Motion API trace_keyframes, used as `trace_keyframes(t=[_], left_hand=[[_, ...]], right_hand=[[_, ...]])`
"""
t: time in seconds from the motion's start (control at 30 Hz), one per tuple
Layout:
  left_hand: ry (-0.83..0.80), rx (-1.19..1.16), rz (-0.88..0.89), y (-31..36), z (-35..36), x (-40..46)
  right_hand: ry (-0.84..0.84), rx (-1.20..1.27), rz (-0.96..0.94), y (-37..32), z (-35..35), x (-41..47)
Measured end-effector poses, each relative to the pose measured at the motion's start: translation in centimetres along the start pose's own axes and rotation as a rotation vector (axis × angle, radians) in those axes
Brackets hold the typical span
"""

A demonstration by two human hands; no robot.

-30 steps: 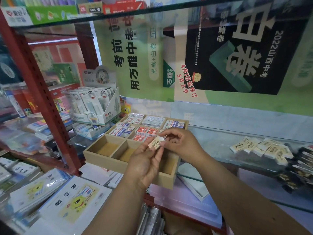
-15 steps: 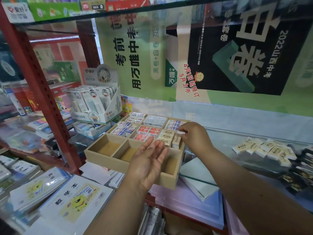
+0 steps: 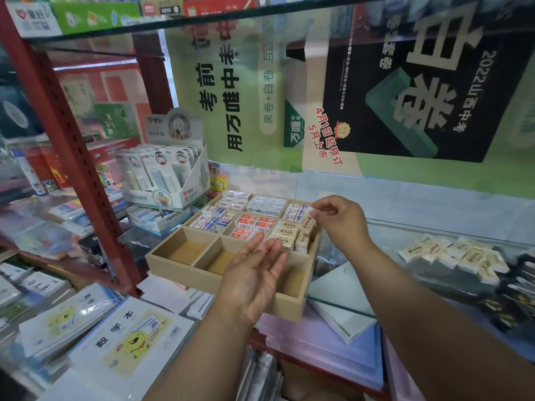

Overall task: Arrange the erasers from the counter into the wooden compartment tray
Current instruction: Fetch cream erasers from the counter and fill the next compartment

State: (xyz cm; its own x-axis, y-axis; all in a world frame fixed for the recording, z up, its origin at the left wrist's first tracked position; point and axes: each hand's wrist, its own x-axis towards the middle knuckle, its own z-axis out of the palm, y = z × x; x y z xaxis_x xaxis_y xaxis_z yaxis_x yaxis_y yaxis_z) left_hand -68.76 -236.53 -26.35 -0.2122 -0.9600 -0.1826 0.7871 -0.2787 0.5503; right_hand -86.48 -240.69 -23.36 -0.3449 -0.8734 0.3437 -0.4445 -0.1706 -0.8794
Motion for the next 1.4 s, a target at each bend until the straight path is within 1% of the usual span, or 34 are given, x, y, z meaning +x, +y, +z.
trace_keyframes(t=[0.07, 0.13, 0.2, 0.37, 0.5, 0.6, 0.7, 0.8, 0.87, 0.9, 0.93, 0.97, 1.03, 1.07, 1.1, 1.17, 1.23, 1.4], left_hand=[[-0.009, 0.022, 0.003, 0.1, 0.1, 0.1], [-0.022, 0.065, -0.004, -0.1, 0.3, 0.1], [-0.049, 0.112, -0.005, -0.3, 0.7, 0.0], [-0.062, 0.142, 0.025, -0.2, 0.6, 0.2], [-0.102, 0.043, 0.021, 0.0, 0.7, 0.2], [-0.082, -0.019, 0.002, 0.1, 0.8, 0.2], [-0.042, -0.035, 0.0, 0.1, 0.8, 0.4], [0.001, -0.075, -0.01, 0.2, 0.4, 0.8], [0.018, -0.078, -0.011, 0.2, 0.3, 1.1], [0.031, -0.062, -0.011, 0.1, 0.4, 1.1], [0.054, -0.031, -0.013, -0.1, 0.4, 1.1], [0.069, 0.001, -0.019, -0.2, 0.5, 1.1], [0.095, 0.021, -0.029, -0.2, 0.5, 0.9], [0.101, 0.013, -0.029, -0.1, 0.4, 0.9], [0.103, 0.002, -0.028, 0.0, 0.3, 0.9], [0.096, -0.007, -0.029, 0.2, 0.3, 0.8], [0.092, -0.006, -0.031, 0.1, 0.4, 0.7], [0.095, -0.009, -0.024, 0.2, 0.6, 0.7]], right_hand=[[-0.126, 0.259, 0.087, -1.5, -0.1, -0.6], [-0.269, 0.365, 0.114, -2.4, 0.3, -1.5], [-0.325, 0.347, 0.095, -2.7, 1.1, -2.3], [-0.321, 0.218, 0.057, -2.8, 2.4, -3.4], [-0.347, 0.169, -0.032, -2.5, 2.2, -4.0], [-0.37, 0.101, -0.066, -2.5, 2.1, -4.3], [-0.443, 0.104, -0.113, -2.9, 1.9, -4.6], [-0.557, 0.085, -0.116, -2.8, 1.6, -4.5], [-0.595, 0.12, -0.093, -2.7, 1.5, -4.6], [-0.579, 0.155, -0.067, -2.7, 1.3, -4.5], [-0.526, 0.183, -0.044, -2.6, 1.0, -4.3], [-0.435, 0.191, -0.029, -2.4, 0.6, -3.8], [-0.206, 0.126, 0.01, -1.3, -0.3, -2.1], [-0.125, 0.062, 0.043, -0.8, -0.7, -1.2], [-0.09, -0.014, 0.076, -0.2, -0.8, -0.6], [-0.13, -0.167, 0.113, 0.8, -0.5, 0.1], [-0.186, -0.29, 0.103, 1.5, 0.3, 0.2], [-0.239, -0.432, 0.032, 2.0, 1.9, 0.6]])
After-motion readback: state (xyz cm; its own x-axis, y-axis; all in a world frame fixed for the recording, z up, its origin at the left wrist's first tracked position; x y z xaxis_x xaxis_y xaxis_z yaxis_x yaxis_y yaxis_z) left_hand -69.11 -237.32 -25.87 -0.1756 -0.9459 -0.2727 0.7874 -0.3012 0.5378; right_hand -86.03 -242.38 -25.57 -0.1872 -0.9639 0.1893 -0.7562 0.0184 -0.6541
